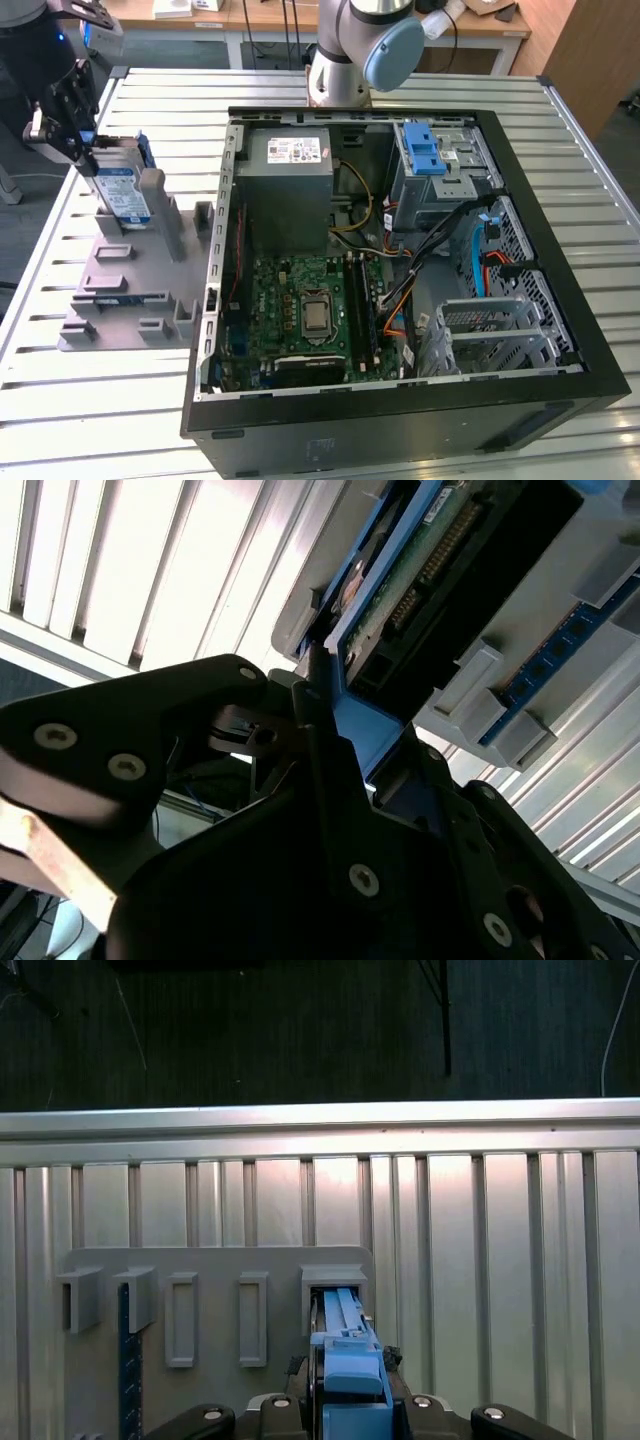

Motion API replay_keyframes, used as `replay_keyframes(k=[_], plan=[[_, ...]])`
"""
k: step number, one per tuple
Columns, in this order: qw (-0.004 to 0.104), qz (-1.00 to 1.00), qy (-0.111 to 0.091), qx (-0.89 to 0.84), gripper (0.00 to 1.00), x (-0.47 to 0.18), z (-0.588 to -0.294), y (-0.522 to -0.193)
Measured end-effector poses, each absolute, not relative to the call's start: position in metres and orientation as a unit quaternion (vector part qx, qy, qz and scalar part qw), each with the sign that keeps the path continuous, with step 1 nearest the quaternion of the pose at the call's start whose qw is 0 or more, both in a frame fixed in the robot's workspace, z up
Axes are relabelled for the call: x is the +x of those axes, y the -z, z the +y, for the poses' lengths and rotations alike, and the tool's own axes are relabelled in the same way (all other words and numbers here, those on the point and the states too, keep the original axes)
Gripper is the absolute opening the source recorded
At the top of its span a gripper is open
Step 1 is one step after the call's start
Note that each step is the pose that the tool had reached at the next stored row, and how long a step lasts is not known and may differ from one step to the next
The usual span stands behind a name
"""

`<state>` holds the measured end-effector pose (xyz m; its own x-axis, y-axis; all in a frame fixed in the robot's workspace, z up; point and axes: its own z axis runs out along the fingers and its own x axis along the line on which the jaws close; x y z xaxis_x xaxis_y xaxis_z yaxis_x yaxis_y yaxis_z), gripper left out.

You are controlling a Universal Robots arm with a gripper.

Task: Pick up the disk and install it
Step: 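Pick up the disk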

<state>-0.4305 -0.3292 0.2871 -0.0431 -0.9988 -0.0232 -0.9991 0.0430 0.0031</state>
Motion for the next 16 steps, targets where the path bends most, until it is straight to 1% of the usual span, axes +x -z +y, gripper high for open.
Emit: replay_keyframes(k=[16], plan=[[0.007, 0.708, -0.009, -0.706, 0.36, -0.4306, -0.3295, -0.2870]])
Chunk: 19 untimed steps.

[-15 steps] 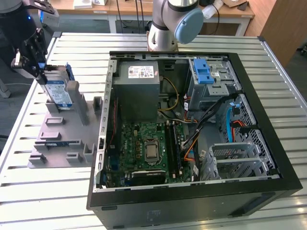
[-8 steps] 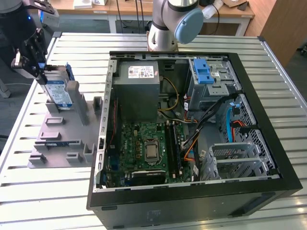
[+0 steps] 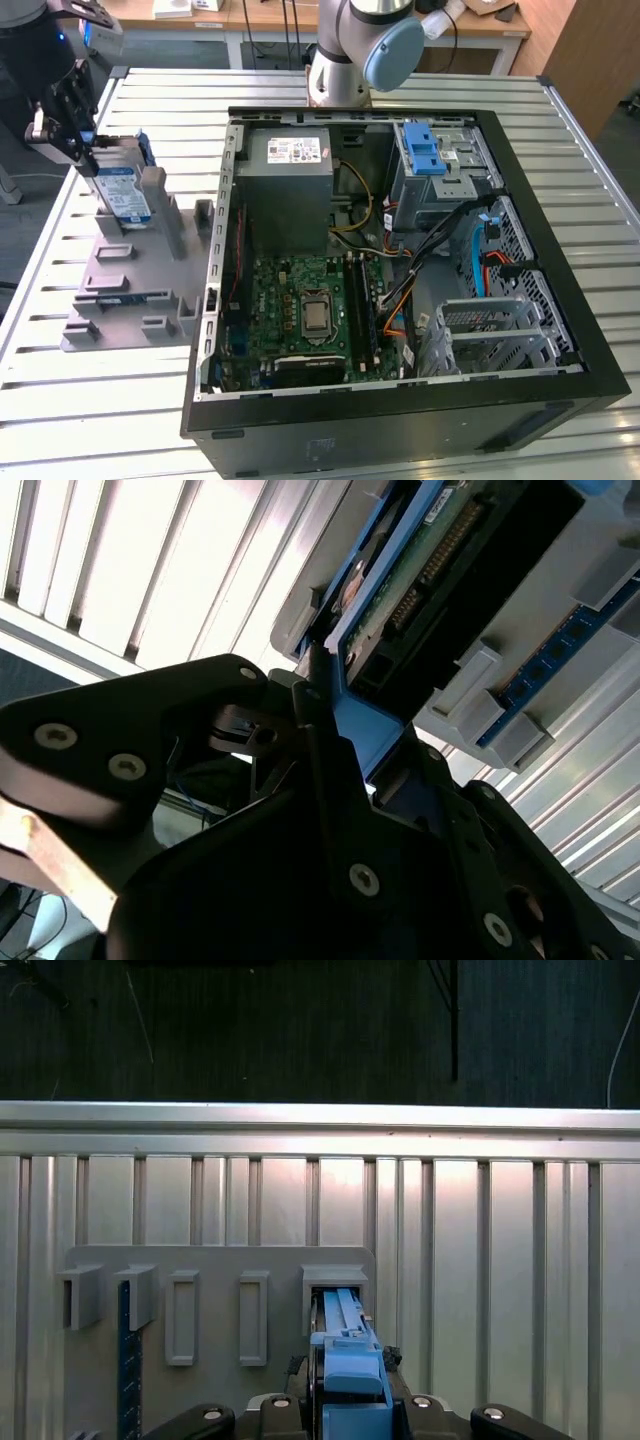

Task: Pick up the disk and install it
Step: 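Pick up the disk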

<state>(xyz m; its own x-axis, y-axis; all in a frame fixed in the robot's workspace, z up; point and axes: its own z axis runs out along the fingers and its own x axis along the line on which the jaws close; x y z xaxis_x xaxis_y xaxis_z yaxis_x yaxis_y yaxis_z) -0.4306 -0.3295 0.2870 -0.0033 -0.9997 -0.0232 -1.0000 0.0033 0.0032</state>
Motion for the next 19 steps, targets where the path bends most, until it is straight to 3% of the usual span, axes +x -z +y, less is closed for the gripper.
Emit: replay_keyframes(k=[14, 19], plan=[[0.007, 0.715, -0.009, -0.699, 0.36, -0.4305, -0.3295, -0.2870], [0.007, 0.715, -0.009, -0.699, 0.44, -0.4305, -0.3295, -0.2869]])
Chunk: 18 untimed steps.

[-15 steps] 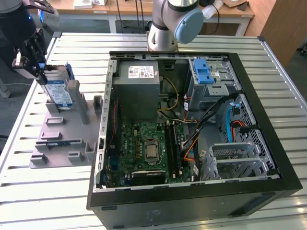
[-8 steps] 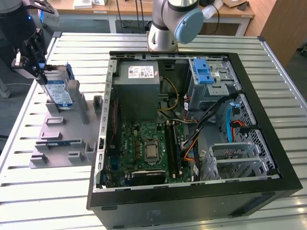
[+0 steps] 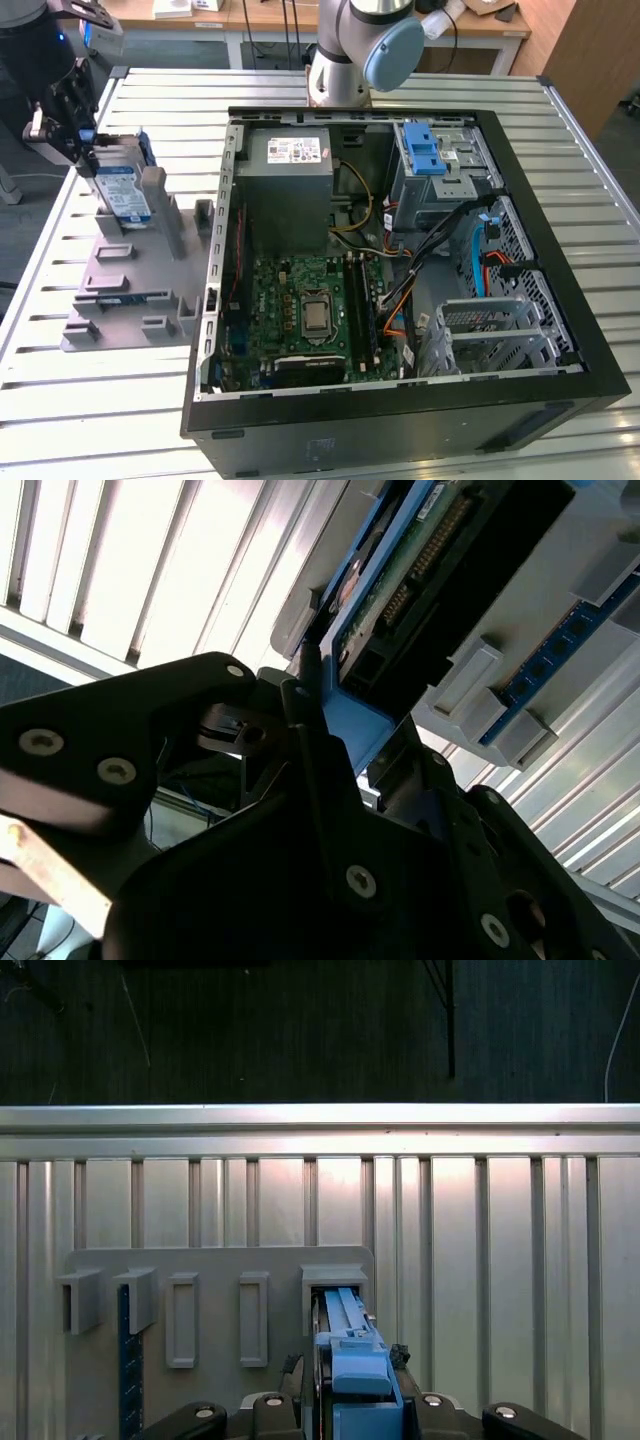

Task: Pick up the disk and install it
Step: 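Pick up the disk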

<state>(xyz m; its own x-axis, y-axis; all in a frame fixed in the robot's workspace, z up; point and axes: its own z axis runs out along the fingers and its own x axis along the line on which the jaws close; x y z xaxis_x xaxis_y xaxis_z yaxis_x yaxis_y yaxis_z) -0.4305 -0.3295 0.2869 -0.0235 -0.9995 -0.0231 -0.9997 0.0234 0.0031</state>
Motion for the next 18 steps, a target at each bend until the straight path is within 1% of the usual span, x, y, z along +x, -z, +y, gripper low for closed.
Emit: replay_keyframes(k=[5, 6, 18], plan=[[0.007, 0.716, -0.009, -0.698, 0.42, -0.4305, -0.3295, -0.2870], [0.007, 0.716, -0.009, -0.698, 0.36, -0.4305, -0.3295, -0.2869], [0.007, 0.716, -0.009, -0.698, 0.36, -0.4305, -0.3295, -0.2891]])
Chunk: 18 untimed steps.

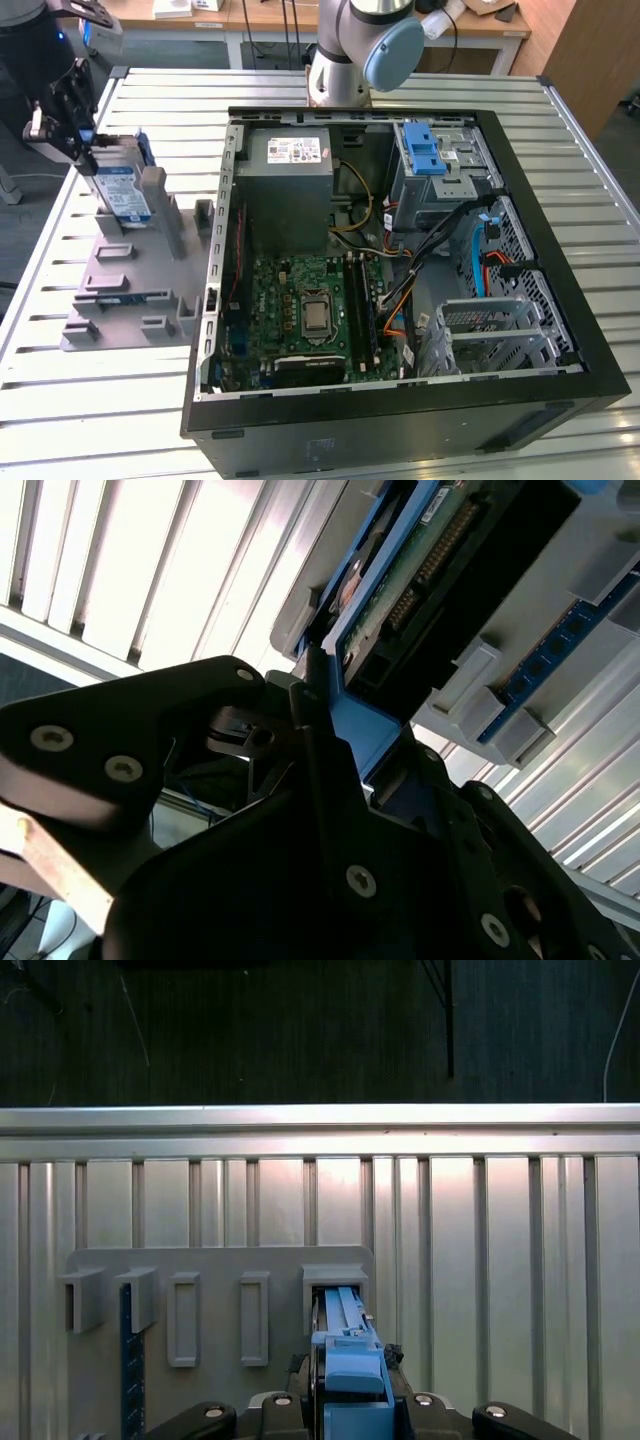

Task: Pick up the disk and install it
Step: 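Pick up the disk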

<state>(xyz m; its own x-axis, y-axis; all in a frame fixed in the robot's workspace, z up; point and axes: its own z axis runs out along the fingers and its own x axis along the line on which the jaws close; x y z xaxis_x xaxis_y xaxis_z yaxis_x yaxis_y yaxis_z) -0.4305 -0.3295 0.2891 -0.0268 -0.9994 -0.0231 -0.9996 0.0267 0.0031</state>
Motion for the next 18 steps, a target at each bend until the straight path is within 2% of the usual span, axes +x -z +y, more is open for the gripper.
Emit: replay_keyframes(k=[18], plan=[[0.007, 0.716, -0.009, -0.698, 0.36, -0.431, -0.330, -0.301]])
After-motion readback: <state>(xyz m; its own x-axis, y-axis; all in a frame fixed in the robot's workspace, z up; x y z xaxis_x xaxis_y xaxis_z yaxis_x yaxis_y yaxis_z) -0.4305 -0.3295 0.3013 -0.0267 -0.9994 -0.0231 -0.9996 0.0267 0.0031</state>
